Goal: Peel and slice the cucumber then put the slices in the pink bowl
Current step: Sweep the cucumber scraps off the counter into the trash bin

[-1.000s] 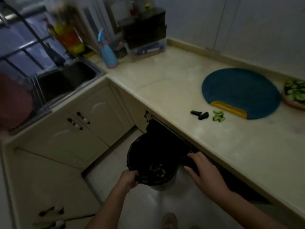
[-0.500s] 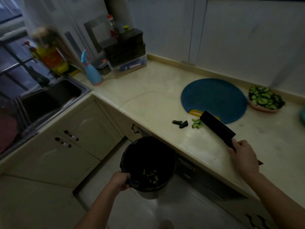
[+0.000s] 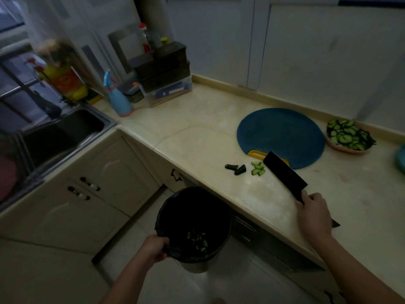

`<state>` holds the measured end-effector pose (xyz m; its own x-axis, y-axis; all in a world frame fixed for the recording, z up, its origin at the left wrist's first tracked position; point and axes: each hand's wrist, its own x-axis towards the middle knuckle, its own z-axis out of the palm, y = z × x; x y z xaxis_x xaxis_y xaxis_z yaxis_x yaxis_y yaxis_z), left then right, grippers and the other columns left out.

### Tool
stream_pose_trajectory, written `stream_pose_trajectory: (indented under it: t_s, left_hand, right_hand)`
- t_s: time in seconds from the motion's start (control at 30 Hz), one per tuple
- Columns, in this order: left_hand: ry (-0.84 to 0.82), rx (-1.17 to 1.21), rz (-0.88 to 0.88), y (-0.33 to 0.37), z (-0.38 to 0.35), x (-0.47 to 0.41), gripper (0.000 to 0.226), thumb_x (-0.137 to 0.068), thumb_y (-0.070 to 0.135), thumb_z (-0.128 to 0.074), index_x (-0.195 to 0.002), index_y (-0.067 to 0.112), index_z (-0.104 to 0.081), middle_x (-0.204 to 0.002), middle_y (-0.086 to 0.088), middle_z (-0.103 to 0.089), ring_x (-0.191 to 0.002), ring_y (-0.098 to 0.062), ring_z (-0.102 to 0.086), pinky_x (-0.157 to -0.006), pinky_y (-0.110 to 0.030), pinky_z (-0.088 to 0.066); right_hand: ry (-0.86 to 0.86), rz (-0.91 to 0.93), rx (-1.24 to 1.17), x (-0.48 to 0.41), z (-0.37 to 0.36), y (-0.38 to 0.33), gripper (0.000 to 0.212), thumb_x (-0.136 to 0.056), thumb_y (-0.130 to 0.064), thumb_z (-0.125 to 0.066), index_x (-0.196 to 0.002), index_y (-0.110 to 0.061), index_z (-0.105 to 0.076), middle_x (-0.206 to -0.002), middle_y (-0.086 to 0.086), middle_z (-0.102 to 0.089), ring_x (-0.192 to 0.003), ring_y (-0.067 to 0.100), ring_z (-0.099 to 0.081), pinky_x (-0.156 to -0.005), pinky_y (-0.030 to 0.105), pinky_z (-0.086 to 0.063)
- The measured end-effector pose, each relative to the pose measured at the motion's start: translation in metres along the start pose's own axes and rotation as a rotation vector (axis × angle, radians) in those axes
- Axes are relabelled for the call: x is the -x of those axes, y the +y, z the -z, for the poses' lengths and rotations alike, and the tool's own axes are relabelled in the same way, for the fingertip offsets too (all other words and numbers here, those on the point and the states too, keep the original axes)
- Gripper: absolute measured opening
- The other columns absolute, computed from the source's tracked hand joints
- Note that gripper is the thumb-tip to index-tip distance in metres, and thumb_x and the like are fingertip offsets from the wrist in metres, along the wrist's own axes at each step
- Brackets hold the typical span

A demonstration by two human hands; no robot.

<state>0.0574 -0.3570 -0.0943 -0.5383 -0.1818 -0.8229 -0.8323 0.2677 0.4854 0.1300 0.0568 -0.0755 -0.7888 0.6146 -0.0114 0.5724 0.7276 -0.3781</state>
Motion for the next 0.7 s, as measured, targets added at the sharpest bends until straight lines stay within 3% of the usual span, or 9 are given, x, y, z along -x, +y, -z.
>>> stream_pose_trajectory:
  t_s: [0.23, 0.33, 0.57, 0.7]
  left_hand:
    - [-0.004, -0.003, 0.001, 0.001, 0.0, 0.003, 0.008, -0.081, -0.009, -0.052, -0.079, 0.0, -0.05, -0.056, -0.009, -0.046, -0.04, -0.021, -0.041, -0.044, -0.024, -0.037]
    - [-0.016, 0.007, 0.009, 0.001, -0.001, 0.003, 0.008, -0.079, -0.008, -0.053, -0.086, -0.003, -0.053, -0.064, -0.014, -0.051, -0.049, -0.024, -0.047, -0.054, -0.031, -0.039]
    - [-0.021, -0.056, -0.042, 0.008, -0.002, 0.016, 0.017, -0.084, -0.007, -0.051, -0.071, 0.004, -0.048, -0.053, -0.007, -0.046, -0.033, -0.015, -0.042, -0.039, -0.02, -0.034]
    - [-0.034, -0.108, -0.053, 0.009, -0.002, 0.019, 0.007, -0.082, -0.005, -0.053, -0.08, 0.002, -0.054, -0.057, -0.008, -0.05, -0.037, -0.016, -0.046, -0.04, -0.019, -0.035]
  right_hand:
    - [0.017, -0.023, -0.007, 0.007, -0.002, 0.001, 0.038, -0.09, -0.005, -0.054, -0.127, 0.001, -0.052, -0.096, 0.023, -0.052, -0.084, 0.035, -0.052, -0.061, 0.031, -0.037]
    - [-0.026, -0.016, 0.019, 0.007, -0.007, -0.008, 0.037, -0.091, -0.005, -0.05, -0.127, 0.001, -0.051, -0.096, 0.021, -0.049, -0.084, 0.034, -0.049, -0.062, 0.031, -0.037]
    - [-0.096, 0.046, 0.009, 0.009, -0.016, -0.031, 0.046, -0.087, 0.006, -0.046, -0.133, 0.003, -0.043, -0.104, 0.025, -0.047, -0.096, 0.036, -0.044, -0.075, 0.039, -0.042]
    - [-0.136, 0.107, 0.024, 0.003, -0.02, -0.047, 0.048, -0.089, 0.004, -0.042, -0.136, 0.001, -0.04, -0.111, 0.023, -0.047, -0.102, 0.035, -0.042, -0.081, 0.04, -0.042]
